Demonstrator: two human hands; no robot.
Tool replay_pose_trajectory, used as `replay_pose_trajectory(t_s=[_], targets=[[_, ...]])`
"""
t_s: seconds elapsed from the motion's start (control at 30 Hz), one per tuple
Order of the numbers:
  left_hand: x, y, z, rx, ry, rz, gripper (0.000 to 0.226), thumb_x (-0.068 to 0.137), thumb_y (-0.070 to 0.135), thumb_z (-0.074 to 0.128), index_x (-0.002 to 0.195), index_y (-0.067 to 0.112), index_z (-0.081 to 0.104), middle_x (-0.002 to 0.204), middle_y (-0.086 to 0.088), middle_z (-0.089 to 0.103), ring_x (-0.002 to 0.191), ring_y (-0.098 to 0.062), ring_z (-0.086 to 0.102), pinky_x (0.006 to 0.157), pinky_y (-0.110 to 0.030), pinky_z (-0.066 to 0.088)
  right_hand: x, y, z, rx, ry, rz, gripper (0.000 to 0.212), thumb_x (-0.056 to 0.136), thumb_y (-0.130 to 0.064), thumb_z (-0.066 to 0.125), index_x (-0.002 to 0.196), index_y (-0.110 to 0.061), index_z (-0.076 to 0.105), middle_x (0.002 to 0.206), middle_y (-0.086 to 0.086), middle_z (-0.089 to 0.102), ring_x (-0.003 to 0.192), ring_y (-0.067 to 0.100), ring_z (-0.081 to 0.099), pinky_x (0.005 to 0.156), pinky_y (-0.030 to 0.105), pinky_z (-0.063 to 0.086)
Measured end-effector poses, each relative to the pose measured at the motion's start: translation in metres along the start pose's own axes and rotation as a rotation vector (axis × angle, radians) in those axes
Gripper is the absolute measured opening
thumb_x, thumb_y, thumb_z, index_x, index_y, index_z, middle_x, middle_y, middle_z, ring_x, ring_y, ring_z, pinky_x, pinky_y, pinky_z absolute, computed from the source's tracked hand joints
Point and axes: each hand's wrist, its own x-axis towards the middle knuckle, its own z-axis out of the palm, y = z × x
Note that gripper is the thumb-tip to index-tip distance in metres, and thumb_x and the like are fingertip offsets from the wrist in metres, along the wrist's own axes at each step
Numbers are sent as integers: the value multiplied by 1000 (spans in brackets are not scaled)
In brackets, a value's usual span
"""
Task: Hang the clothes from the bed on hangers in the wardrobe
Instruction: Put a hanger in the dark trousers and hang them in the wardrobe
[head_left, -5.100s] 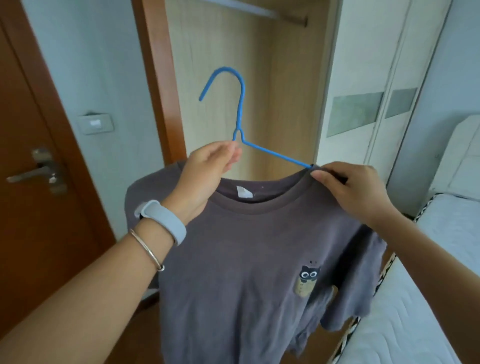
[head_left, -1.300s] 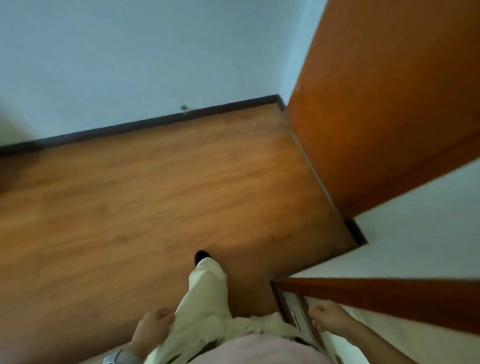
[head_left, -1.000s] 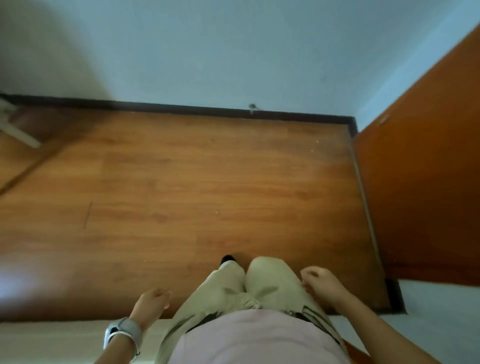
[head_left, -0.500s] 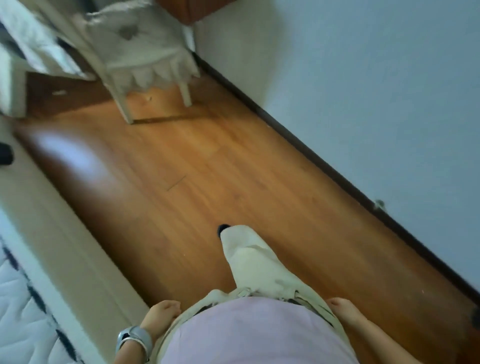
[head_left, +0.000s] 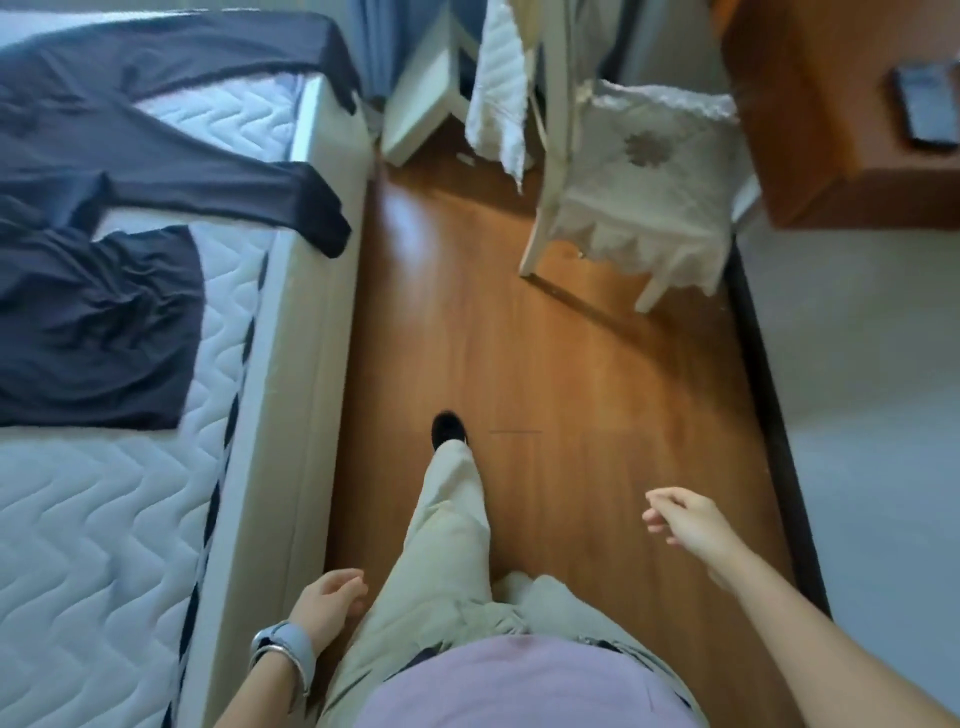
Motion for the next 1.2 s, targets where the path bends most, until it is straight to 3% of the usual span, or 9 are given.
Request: replay_pose_trajectory(t_s=[0.17, 0.33, 0.5, 0.7, 0.8, 0.87, 0.97, 1.03, 1.2], targets=[[50, 65, -30, -16, 38, -46, 26, 89, 8, 54, 110, -5, 62, 120, -19, 59, 106, -26, 52, 97, -30, 37, 68, -88, 23, -38, -50, 17, 14, 95, -12, 43, 95, -8, 57, 78, 7, 61, 63, 16, 55, 53, 25, 36], [94, 168, -73, -134, 20, -53, 14, 86, 15, 54, 89, 3, 60, 81, -10, 56, 74, -21, 48, 71, -27, 37, 115, -170, 34, -173, -173, 156, 18, 93, -11, 47, 81, -6, 60, 66, 5, 56, 52, 15, 45, 46, 22, 32], [133, 272, -108, -302, 97, 66, 21, 93, 10, 46, 111, 2, 56, 101, -15, 59, 91, -28, 56, 90, -38, 44, 162, -276, 25, -182, -127, 67, 16, 95, -16, 46, 97, -6, 58, 76, 5, 59, 63, 14, 54, 54, 23, 37], [177, 342, -123, -329, 123, 6, 27, 94, 12, 45, 117, 3, 55, 109, -16, 61, 93, -25, 57, 82, -31, 44, 237, -381, 32, -260, -169, 68, 19, 94, -16, 46, 98, -5, 60, 75, 4, 59, 65, 16, 51, 56, 26, 36], [199, 370, -125, -440, 118, -161, 29, 94, 10, 44, 118, -5, 53, 102, -18, 57, 76, -26, 53, 58, -27, 37, 281, -434, 33, -330, -197, 32, 21, 92, -13, 50, 95, 1, 66, 87, 9, 65, 77, 20, 54, 62, 28, 39], [220, 389, -124, -531, 153, -258, 32, 94, 10, 45, 118, -9, 52, 99, -21, 57, 59, -23, 47, 57, -27, 31, 311, -479, 27, -359, -194, 16, 22, 91, -10, 51, 92, 6, 67, 104, 21, 67, 86, 29, 58, 71, 31, 46], [232, 443, -127, -566, 174, -293, 19, 92, 6, 46, 101, -6, 57, 79, -17, 57, 50, -20, 42, 50, -25, 31, 354, -553, 17, -426, -234, -5, 29, 93, -15, 47, 107, 5, 63, 86, 14, 66, 73, 22, 56, 71, 34, 46], [234, 488, -134, -613, 175, -249, 11, 92, 3, 46, 88, 1, 57, 72, -12, 56, 54, -20, 45, 46, -24, 37, 377, -604, 18, -417, -264, -43, 28, 94, -17, 46, 106, 3, 62, 74, 6, 59, 65, 17, 51, 62, 27, 41], [258, 560, -166, -687, 243, -144, 17, 93, 8, 46, 108, 5, 55, 93, -12, 60, 72, -18, 54, 59, -24, 40, 411, -717, 48, -443, -336, -184, 18, 96, -19, 43, 97, -12, 60, 81, 3, 61, 73, 14, 56, 63, 24, 42]])
